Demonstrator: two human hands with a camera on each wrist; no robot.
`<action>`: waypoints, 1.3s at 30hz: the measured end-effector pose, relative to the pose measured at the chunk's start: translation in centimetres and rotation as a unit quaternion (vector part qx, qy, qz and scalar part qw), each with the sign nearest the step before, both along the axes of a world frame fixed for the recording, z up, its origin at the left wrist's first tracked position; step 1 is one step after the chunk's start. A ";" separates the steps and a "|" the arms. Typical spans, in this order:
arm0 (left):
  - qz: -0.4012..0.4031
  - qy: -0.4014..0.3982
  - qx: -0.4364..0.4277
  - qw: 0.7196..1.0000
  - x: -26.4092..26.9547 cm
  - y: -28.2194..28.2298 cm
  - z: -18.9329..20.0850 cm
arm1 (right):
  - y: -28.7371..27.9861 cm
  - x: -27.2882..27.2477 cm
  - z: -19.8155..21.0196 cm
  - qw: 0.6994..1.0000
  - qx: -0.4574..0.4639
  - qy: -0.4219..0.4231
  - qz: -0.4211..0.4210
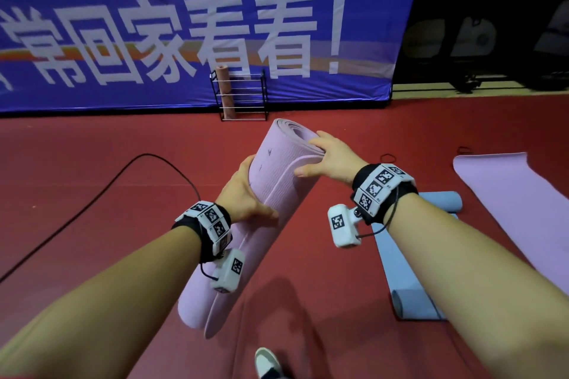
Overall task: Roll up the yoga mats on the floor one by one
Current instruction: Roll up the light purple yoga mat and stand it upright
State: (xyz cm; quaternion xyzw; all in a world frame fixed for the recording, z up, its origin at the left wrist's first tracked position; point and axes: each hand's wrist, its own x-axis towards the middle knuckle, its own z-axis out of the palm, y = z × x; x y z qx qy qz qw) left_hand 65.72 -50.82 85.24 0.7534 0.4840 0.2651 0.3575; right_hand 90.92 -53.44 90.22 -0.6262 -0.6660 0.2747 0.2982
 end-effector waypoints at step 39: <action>0.001 0.101 -0.078 0.992 27.9 93.0 -14.0 | 93.8 27.1 -16.3 0.976 -0.207 0.019 0.057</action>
